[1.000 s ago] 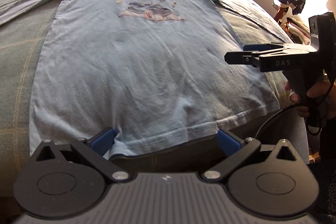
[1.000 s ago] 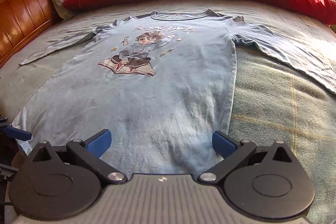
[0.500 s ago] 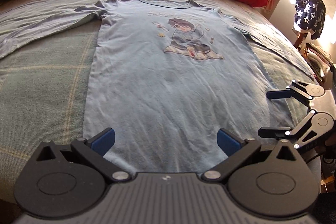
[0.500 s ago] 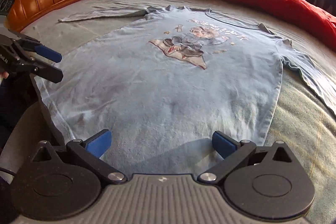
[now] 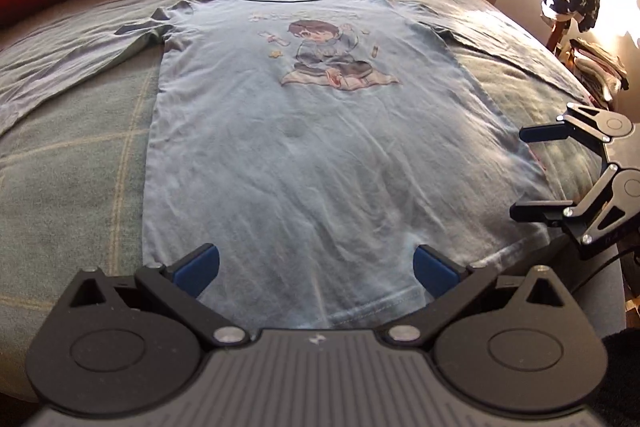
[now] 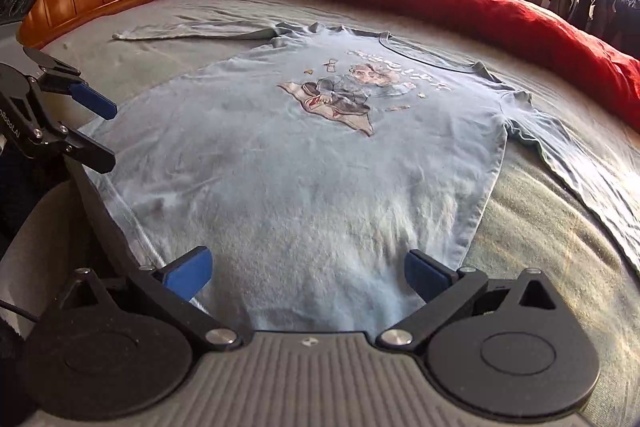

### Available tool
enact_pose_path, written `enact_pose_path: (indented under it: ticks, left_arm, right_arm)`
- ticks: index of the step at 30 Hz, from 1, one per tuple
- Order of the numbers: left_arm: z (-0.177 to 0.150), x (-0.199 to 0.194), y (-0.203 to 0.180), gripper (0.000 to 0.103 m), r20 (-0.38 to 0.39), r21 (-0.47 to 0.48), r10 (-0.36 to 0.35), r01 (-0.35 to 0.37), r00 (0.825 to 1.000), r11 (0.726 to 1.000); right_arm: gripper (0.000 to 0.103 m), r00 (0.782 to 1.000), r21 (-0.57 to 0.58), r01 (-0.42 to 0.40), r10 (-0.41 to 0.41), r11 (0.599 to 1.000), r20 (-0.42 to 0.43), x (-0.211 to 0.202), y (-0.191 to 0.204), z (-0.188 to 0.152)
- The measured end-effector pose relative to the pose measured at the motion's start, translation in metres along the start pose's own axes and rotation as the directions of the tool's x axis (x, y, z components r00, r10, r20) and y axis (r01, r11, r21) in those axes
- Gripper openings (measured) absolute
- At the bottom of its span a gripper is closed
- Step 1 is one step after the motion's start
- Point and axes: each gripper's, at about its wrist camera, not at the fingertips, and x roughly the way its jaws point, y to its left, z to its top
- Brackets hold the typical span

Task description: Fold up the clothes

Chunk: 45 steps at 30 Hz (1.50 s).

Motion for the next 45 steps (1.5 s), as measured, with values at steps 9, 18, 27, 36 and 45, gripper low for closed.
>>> enact_pose_path:
  ticks: [9, 18, 27, 36, 45]
  left_arm:
    - [-0.022, 0.013, 0.013, 0.102, -0.010, 0.003, 0.033, -0.033, 0.999, 0.999]
    - [0.051, 0.008, 0.052, 0.102, 0.054, -0.063, -0.007, 0.010, 0.999, 0.998]
    - [0.176, 0.074, 0.087, 0.102, 0.047, -0.150, -0.057, 0.063, 0.997, 0.987]
    - [0.222, 0.159, 0.115, 0.102, -0.026, -0.252, -0.071, 0.062, 0.997, 0.966]
    - [0.209, 0.146, 0.135, 0.102, -0.041, -0.284, 0.000, -0.012, 0.999, 0.959]
  right_arm:
    - [0.103, 0.999, 0.088, 0.037, -0.034, 0.995, -0.034, 0.030, 0.001, -0.010]
    - [0.103, 0.998, 0.118, 0.053, -0.050, 0.992, -0.033, 0.030, -0.002, 0.023]
    - [0.103, 0.998, 0.119, -0.036, 0.041, 0.992, -0.044, 0.091, -0.033, 0.118]
    - [0.103, 0.985, 0.146, -0.165, 0.170, 0.975, -0.028, 0.126, -0.052, 0.110]
    - [0.103, 0.984, 0.193, -0.162, 0.173, 0.968, -0.041, 0.121, -0.065, 0.108]
